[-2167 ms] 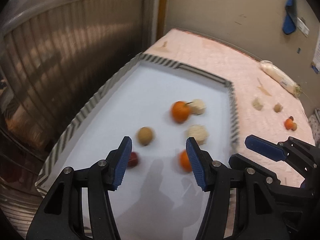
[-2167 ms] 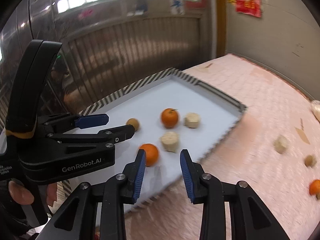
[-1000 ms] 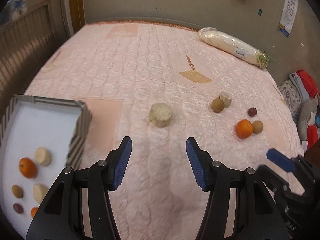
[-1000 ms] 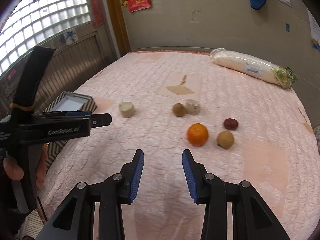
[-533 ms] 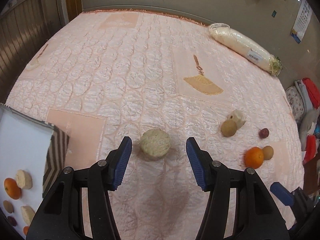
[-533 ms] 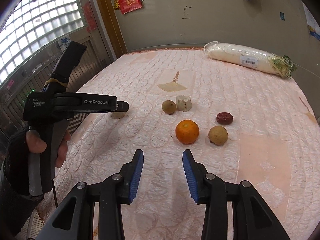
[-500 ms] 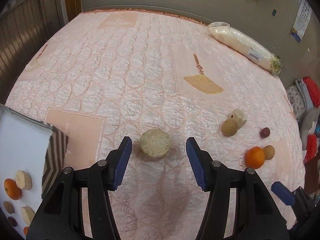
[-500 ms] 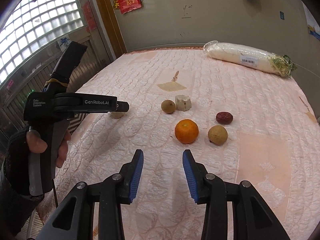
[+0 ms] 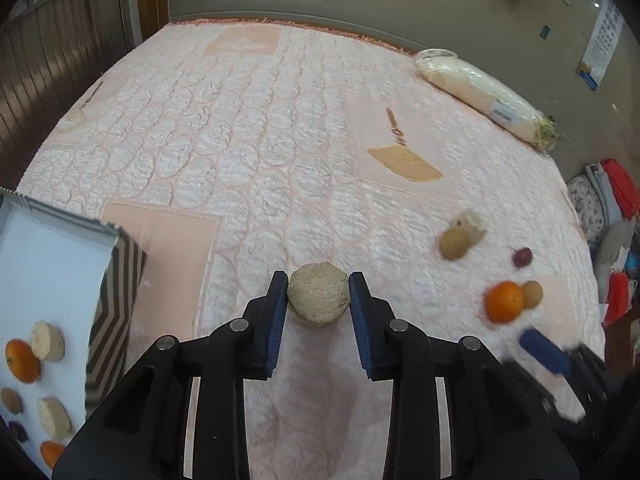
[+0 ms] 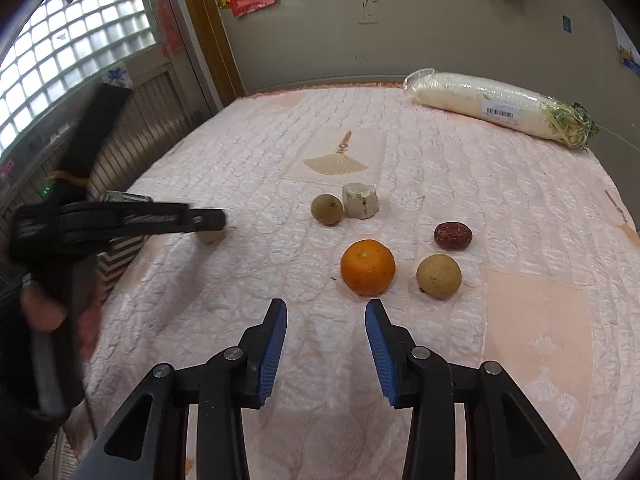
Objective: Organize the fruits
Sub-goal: 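Grasp a pale root slice with the left gripper while the right grasps a mandarin orange, then carry the root slice and orange over the striped tray and lower them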
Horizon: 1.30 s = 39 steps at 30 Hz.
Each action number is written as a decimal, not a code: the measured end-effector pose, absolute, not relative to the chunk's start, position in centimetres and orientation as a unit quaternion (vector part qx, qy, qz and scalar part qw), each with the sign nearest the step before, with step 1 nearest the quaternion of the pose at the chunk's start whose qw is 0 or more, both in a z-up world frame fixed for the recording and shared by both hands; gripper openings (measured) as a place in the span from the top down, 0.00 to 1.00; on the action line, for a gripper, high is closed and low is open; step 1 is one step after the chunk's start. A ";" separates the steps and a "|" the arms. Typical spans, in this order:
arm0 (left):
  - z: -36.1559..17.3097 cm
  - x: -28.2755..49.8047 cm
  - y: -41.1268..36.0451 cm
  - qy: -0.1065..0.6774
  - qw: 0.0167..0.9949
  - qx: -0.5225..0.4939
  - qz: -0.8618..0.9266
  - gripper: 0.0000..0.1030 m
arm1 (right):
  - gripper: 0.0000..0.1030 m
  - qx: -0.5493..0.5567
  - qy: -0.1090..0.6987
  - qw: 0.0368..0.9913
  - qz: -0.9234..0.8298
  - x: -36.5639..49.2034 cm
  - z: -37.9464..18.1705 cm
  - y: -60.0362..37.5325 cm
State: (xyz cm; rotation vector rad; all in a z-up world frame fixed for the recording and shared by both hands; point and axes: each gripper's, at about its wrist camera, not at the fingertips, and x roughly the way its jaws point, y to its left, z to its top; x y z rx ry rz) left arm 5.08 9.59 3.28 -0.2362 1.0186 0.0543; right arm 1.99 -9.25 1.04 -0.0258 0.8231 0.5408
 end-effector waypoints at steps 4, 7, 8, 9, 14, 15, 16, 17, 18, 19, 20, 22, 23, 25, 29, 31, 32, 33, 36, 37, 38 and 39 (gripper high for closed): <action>4.1 3.4 9.3 0.477 0.872 -0.106 0.023 0.71 | 0.62 -0.023 0.400 0.884 0.240 3.3 0.5 -8.8; 4.7 2.1 9.1 0.471 0.876 -0.101 0.019 0.71 | 0.62 -0.031 0.396 0.890 0.223 4.0 0.3 -8.5; 4.9 1.6 9.0 0.467 0.878 -0.098 0.020 0.71 | 0.62 -0.031 0.395 0.891 0.220 4.3 0.3 -8.5; 5.1 1.3 9.0 0.464 0.880 -0.095 0.020 0.71 | 0.62 -0.030 0.394 0.893 0.217 4.7 0.3 -8.4; 5.4 0.4 8.9 0.461 0.883 -0.091 0.015 0.71 | 0.62 -0.032 0.399 0.891 0.212 6.1 -0.4 -8.1; 5.4 0.3 8.9 0.460 0.883 -0.090 0.016 0.71 | 0.62 -0.033 0.396 0.892 0.214 6.1 -0.4 -8.1; 5.4 0.1 8.9 0.460 0.884 -0.087 0.017 0.71 | 0.68 -0.035 0.394 0.894 0.213 5.9 -0.4 -8.1; 5.4 -0.1 8.9 0.459 0.884 -0.085 0.018 0.71 | 0.69 -0.032 0.391 0.895 0.214 5.8 -0.3 -8.1; 5.4 -0.4 9.0 0.458 0.884 -0.086 0.017 0.71 | 0.69 -0.026 0.391 0.894 0.218 5.6 -0.2 -8.2; 5.4 -0.6 9.1 0.458 0.885 -0.086 0.017 0.71 | 0.69 -0.016 0.391 0.892 0.226 5.3 -0.1 -8.4; 5.4 -0.9 9.2 0.457 0.885 -0.087 0.018 0.71 | 0.69 -0.013 0.388 0.893 0.229 4.7 0.1 -8.4; 5.6 -1.4 9.4 0.454 0.886 -0.086 0.020 0.71 | 0.69 -0.016 0.380 0.895 0.233 3.6 0.6 -8.2; 5.6 -1.6 9.6 0.454 0.887 -0.086 0.021 0.71 | 0.69 -0.014 0.378 0.895 0.237 3.1 0.8 -8.1; 5.8 -2.3 9.8 0.451 0.888 -0.085 0.023 0.71 | 0.69 -0.009 0.369 0.895 0.250 1.8 1.5 -7.8; 6.2 -3.8 10.2 0.443 0.893 -0.074 0.033 0.71 | 0.69 -0.010 0.358 0.893 0.272 -0.6 2.4 -6.6; 6.4 -4.6 10.5 0.440 0.894 -0.073 0.036 0.71 | 0.69 -0.008 0.354 0.892 0.281 -1.6 2.6 -5.9; 6.4 -4.9 10.7 0.438 0.895 -0.071 0.038 0.71 | 0.69 -0.007 0.352 0.891 0.285 -2.0 2.7 -5.6; 6.5 -5.3 10.8 0.436 0.896 -0.069 0.042 0.71 | 0.69 -0.006 0.351 0.890 0.290 -2.5 2.9 -5.2; 6.7 -6.4 11.3 0.431 0.899 -0.063 0.049 0.71 | 0.69 -0.006 0.349 0.888 0.299 -3.4 3.1 -4.4; 6.7 -6.8 11.5 0.430 0.899 -0.064 0.051 0.71 | 0.69 -0.007 0.349 0.887 0.302 -3.7 3.1 -3.9; 6.7 -7.2 11.7 0.430 0.899 -0.064 0.052 0.71 | 0.69 -0.009 0.350 0.886 0.305 -3.9 3.1 -3.7; 6.8 -7.7 12.0 0.429 0.899 -0.064 0.054 0.71 | 0.69 -0.012 0.349 0.884 0.309 -4.2 3.2 -3.3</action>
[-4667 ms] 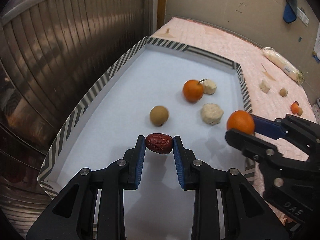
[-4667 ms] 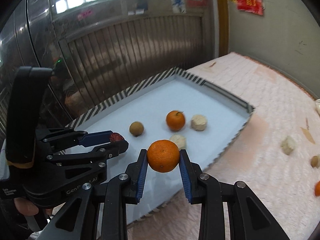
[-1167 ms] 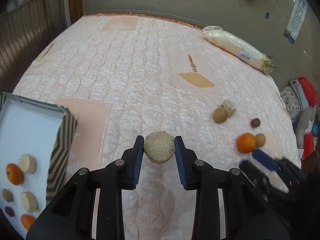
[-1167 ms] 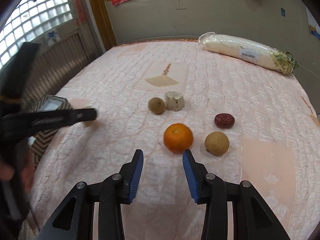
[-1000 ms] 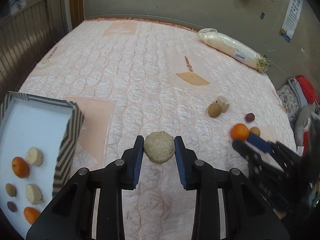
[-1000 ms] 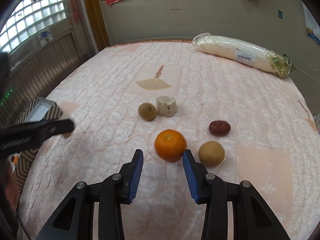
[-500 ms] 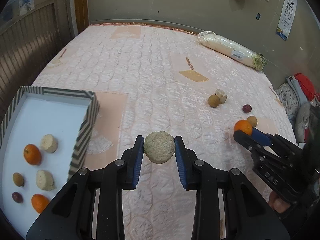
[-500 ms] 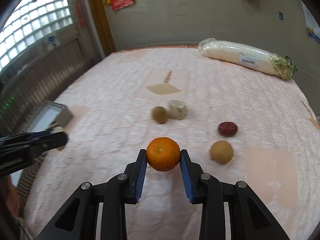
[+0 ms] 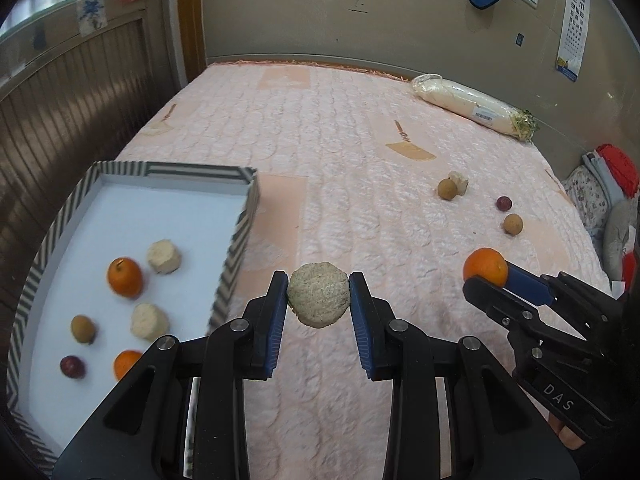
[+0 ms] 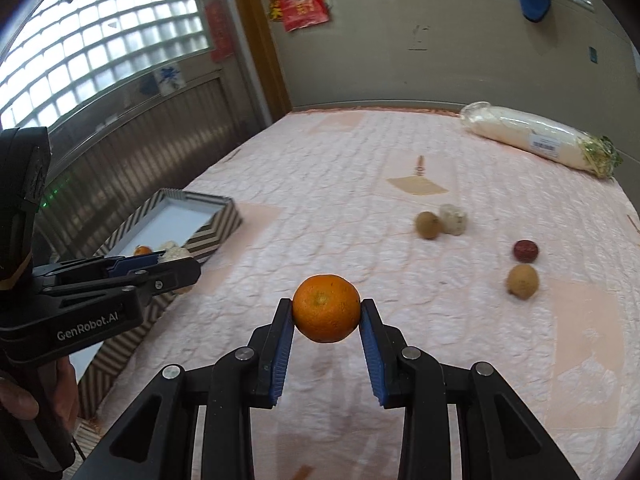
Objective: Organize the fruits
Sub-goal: 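Carry the root slice and orange over the striped tray and lower them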
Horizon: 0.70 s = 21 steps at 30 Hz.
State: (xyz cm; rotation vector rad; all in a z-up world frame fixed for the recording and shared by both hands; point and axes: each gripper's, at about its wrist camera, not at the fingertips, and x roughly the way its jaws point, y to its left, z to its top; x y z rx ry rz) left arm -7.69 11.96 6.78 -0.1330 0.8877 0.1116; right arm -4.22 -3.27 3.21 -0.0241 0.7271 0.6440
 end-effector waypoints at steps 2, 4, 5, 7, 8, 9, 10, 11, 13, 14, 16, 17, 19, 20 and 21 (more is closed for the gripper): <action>6.9 -8.4 12.3 0.426 0.901 -0.063 0.060 0.71 | 0.69 -0.018 0.347 0.883 0.316 -4.8 3.3 -2.6; 7.0 -9.1 12.8 0.423 0.902 -0.062 0.067 0.71 | 0.69 -0.023 0.346 0.881 0.323 -5.3 3.5 -1.8; 7.1 -9.3 13.0 0.422 0.902 -0.063 0.069 0.71 | 0.69 -0.026 0.344 0.880 0.327 -5.6 3.6 -1.4; 7.2 -10.0 13.6 0.419 0.903 -0.065 0.073 0.71 | 0.69 -0.029 0.342 0.879 0.332 -6.1 3.8 -0.9; 7.3 -10.3 13.8 0.417 0.903 -0.065 0.076 0.71 | 0.69 -0.031 0.340 0.878 0.334 -6.3 3.9 -0.6; 7.3 -10.7 14.1 0.414 0.904 -0.064 0.080 0.71 | 0.69 -0.032 0.339 0.878 0.337 -6.5 4.0 -0.4; 7.4 -11.0 14.4 0.413 0.905 -0.064 0.083 0.71 | 0.69 -0.033 0.337 0.878 0.338 -6.7 4.2 -0.2; 7.4 -11.2 14.6 0.412 0.905 -0.065 0.085 0.71 | 0.69 -0.034 0.335 0.878 0.340 -6.9 4.3 0.0; 7.5 -11.7 15.2 0.411 0.905 -0.070 0.088 0.71 | 0.69 -0.039 0.331 0.877 0.347 -7.4 4.6 0.6; 7.5 -12.0 15.5 0.410 0.905 -0.071 0.091 0.71 | 0.69 -0.041 0.330 0.876 0.348 -7.6 4.6 0.8; 7.6 -12.6 16.2 0.407 0.905 -0.074 0.096 0.71 | 0.69 -0.047 0.328 0.875 0.353 -8.0 4.9 1.4; 7.7 -12.7 16.3 0.406 0.905 -0.075 0.098 0.71 | 0.69 -0.049 0.328 0.874 0.355 -8.1 4.9 1.6; 7.8 -13.3 16.9 0.404 0.906 -0.077 0.103 0.71 | 0.69 -0.055 0.326 0.872 0.361 -8.6 5.0 2.4; 7.8 -13.4 17.1 0.404 0.905 -0.078 0.104 0.71 | 0.69 -0.058 0.325 0.871 0.363 -8.8 5.1 2.7; 7.8 -13.6 17.3 0.403 0.905 -0.080 0.106 0.71 | 0.69 -0.061 0.325 0.870 0.366 -9.0 5.1 3.1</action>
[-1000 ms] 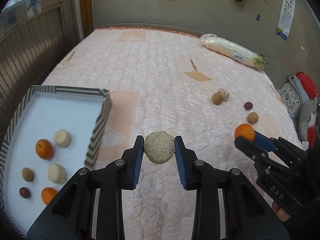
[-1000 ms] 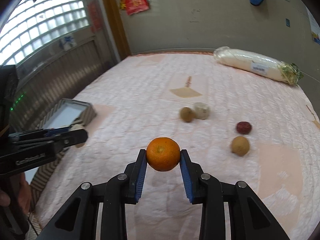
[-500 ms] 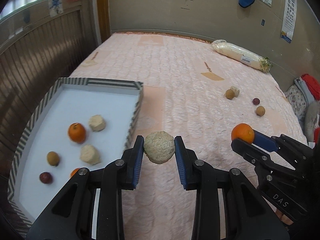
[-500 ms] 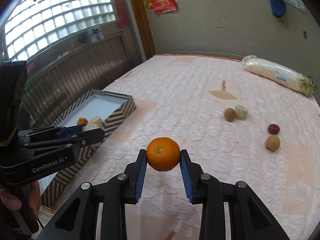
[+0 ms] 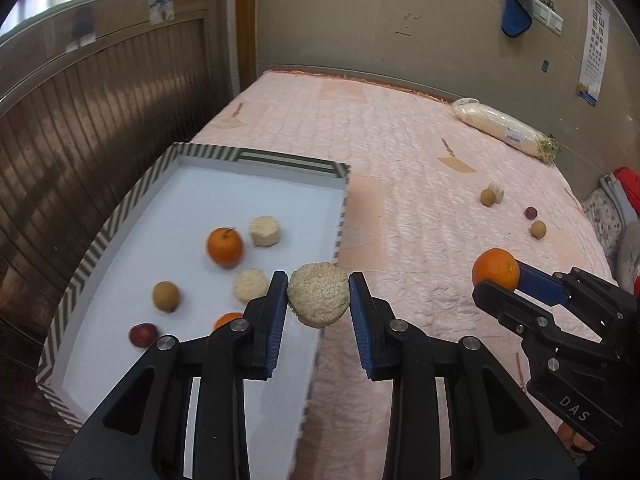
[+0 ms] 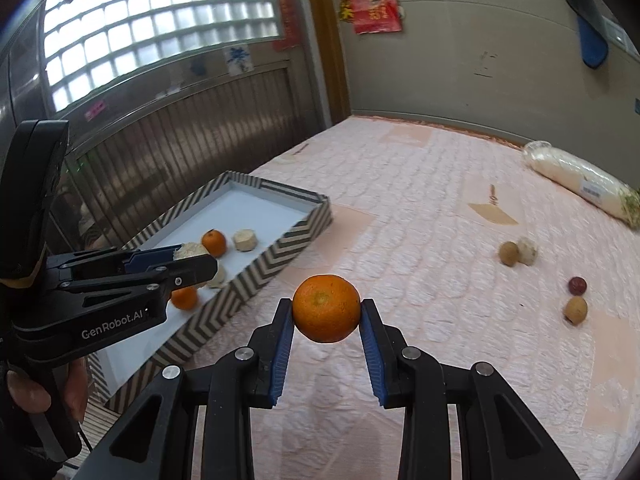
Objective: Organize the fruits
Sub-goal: 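Carry the root slice and orange over the striped tray and lower them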
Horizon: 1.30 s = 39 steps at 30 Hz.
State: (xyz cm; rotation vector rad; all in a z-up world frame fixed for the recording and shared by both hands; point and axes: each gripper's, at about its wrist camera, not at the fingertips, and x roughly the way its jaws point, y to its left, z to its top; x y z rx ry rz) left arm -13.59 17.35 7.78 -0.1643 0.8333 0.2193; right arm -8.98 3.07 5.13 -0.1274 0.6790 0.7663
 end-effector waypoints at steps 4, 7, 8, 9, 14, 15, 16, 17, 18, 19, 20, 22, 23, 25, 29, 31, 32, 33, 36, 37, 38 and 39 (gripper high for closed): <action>7.7 -14.7 18.6 0.402 0.904 -0.085 0.116 0.71 | 0.69 -0.071 0.321 0.866 0.377 -9.8 5.3 4.5; 7.6 -15.7 19.7 0.401 0.903 -0.090 0.125 0.71 | 0.69 -0.078 0.318 0.862 0.386 -10.4 5.5 5.5; 7.6 -15.9 19.9 0.401 0.903 -0.091 0.127 0.71 | 0.69 -0.080 0.318 0.861 0.388 -10.6 5.5 5.8; 7.6 -16.3 20.3 0.402 0.902 -0.093 0.130 0.71 | 0.69 -0.083 0.317 0.860 0.391 -10.8 5.6 6.2; 7.0 -17.9 22.0 0.407 0.897 -0.099 0.143 0.71 | 0.69 -0.089 0.316 0.855 0.402 -11.3 5.6 7.5; 6.8 -18.2 22.4 0.409 0.895 -0.102 0.145 0.71 | 0.69 -0.090 0.316 0.853 0.405 -11.5 5.5 7.8; 6.6 -18.5 22.8 0.412 0.893 -0.105 0.147 0.71 | 0.69 -0.091 0.316 0.852 0.407 -11.6 5.5 8.0; 6.4 -18.7 23.0 0.413 0.892 -0.106 0.149 0.71 | 0.69 -0.093 0.317 0.850 0.410 -11.8 5.4 8.3; 6.2 -19.0 23.3 0.416 0.890 -0.108 0.152 0.71 | 0.69 -0.094 0.318 0.849 0.412 -11.9 5.3 8.6; 6.1 -19.1 23.5 0.417 0.889 -0.109 0.153 0.71 | 0.69 -0.095 0.318 0.848 0.413 -11.9 5.3 8.8; 5.9 -19.3 23.6 0.420 0.888 -0.111 0.154 0.71 | 0.69 -0.097 0.318 0.847 0.414 -12.0 5.3 8.9; 5.5 -19.7 23.8 0.423 0.886 -0.112 0.155 0.71 | 0.69 -0.098 0.319 0.845 0.417 -12.1 5.3 9.3; 5.4 -19.7 23.9 0.424 0.885 -0.112 0.156 0.71 | 0.69 -0.100 0.320 0.844 0.419 -12.2 5.2 9.5; 5.1 -19.9 24.0 0.426 0.884 -0.112 0.157 0.71 | 0.69 -0.101 0.320 0.843 0.421 -12.3 5.2 9.7; 4.7 -20.0 24.1 0.430 0.882 -0.114 0.159 0.71 | 0.69 -0.104 0.320 0.840 0.425 -12.5 5.2 10.3; 4.5 -20.1 24.1 0.431 0.881 -0.113 0.161 0.71 | 0.69 -0.107 0.320 0.839 0.427 -12.6 5.1 10.6; 4.5 -20.1 24.1 0.431 0.881 -0.113 0.161 0.71 | 0.69 -0.108 0.321 0.837 0.429 -12.7 5.1 10.7; 4.3 -20.2 24.2 0.432 0.880 -0.113 0.161 0.71 | 0.69 -0.109 0.321 0.836 0.431 -12.8 5.1 10.9; 4.2 -20.3 24.2 0.434 0.879 -0.113 0.162 0.71 | 0.69 -0.115 0.321 0.831 0.439 -13.2 5.0 11.6; 4.1 -20.4 24.3 0.435 0.879 -0.113 0.162 0.71 | 0.69 -0.116 0.321 0.830 0.441 -13.3 5.0 11.8; 4.0 -20.5 24.3 0.436 0.878 -0.113 0.162 0.71 | 0.69 -0.119 0.321 0.828 0.444 -13.5 5.0 12.0; 3.9 -20.5 24.4 0.437 0.877 -0.113 0.162 0.71 | 0.69 -0.122 0.321 0.826 0.447 -13.7 5.0 12.3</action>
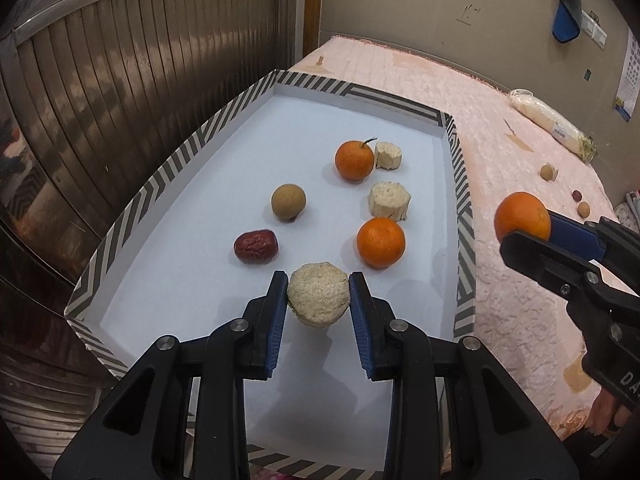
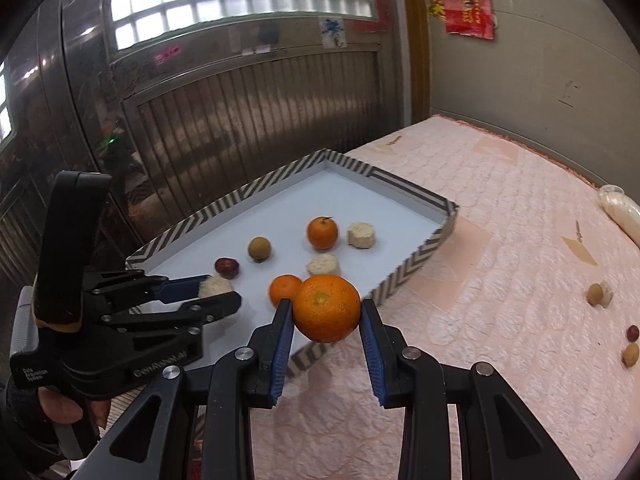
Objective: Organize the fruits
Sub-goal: 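Carry the root slice and orange over the striped tray and lower them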
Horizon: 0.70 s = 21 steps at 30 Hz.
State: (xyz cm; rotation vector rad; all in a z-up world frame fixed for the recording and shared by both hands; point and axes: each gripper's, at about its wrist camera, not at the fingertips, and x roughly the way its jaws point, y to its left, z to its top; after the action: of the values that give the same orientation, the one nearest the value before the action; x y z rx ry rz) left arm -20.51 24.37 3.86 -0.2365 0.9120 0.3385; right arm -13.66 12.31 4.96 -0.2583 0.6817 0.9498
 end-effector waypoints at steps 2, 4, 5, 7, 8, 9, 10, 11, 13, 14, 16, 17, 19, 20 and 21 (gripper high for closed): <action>3.7 -20.6 24.5 0.439 0.876 -0.114 0.164 0.71 | 0.69 -0.126 0.322 0.822 0.453 -13.9 4.9 12.9; 3.5 -20.6 24.7 0.441 0.875 -0.115 0.165 0.71 | 0.69 -0.131 0.322 0.818 0.459 -14.2 4.7 13.4; 3.5 -20.6 24.7 0.441 0.874 -0.116 0.166 0.71 | 0.69 -0.133 0.322 0.816 0.461 -14.4 4.7 13.7; 3.3 -20.6 25.0 0.443 0.873 -0.117 0.167 0.71 | 0.69 -0.137 0.321 0.812 0.467 -14.7 4.6 14.1; 3.3 -20.6 25.0 0.443 0.873 -0.117 0.167 0.71 | 0.69 -0.138 0.321 0.811 0.470 -14.8 4.5 14.3; 3.2 -20.6 25.2 0.443 0.873 -0.117 0.168 0.71 | 0.69 -0.140 0.322 0.808 0.472 -14.9 4.4 14.5; 3.2 -20.6 25.3 0.444 0.872 -0.118 0.169 0.71 | 0.69 -0.142 0.323 0.807 0.474 -15.0 4.4 14.6; 3.2 -20.6 25.4 0.444 0.872 -0.118 0.170 0.71 | 0.69 -0.143 0.324 0.806 0.475 -15.0 4.3 14.7; 3.0 -20.6 25.6 0.446 0.870 -0.119 0.172 0.71 | 0.69 -0.145 0.326 0.803 0.477 -15.1 4.1 14.9; 2.9 -20.6 25.7 0.447 0.870 -0.119 0.172 0.71 | 0.69 -0.146 0.327 0.802 0.478 -15.1 4.0 15.0; 2.7 -20.6 26.0 0.449 0.868 -0.121 0.173 0.71 | 0.69 -0.149 0.330 0.799 0.480 -15.1 3.8 15.1; 2.7 -20.6 26.0 0.450 0.868 -0.122 0.174 0.71 | 0.69 -0.151 0.331 0.798 0.481 -15.2 3.7 15.2; 2.7 -20.6 26.2 0.449 0.867 -0.125 0.175 0.71 | 0.69 -0.155 0.333 0.794 0.485 -15.3 3.4 15.6; 2.6 -20.7 26.3 0.449 0.867 -0.125 0.176 0.71 | 0.69 -0.157 0.334 0.792 0.487 -15.5 3.4 15.6; 2.7 -20.7 26.4 0.449 0.867 -0.125 0.177 0.71 | 0.69 -0.160 0.335 0.790 0.489 -15.6 3.3 15.9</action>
State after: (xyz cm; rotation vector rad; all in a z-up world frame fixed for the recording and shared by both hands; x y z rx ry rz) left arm -20.68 26.36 2.66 -0.2613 0.9395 0.3713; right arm -15.61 15.88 3.33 -0.3449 0.7206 1.0519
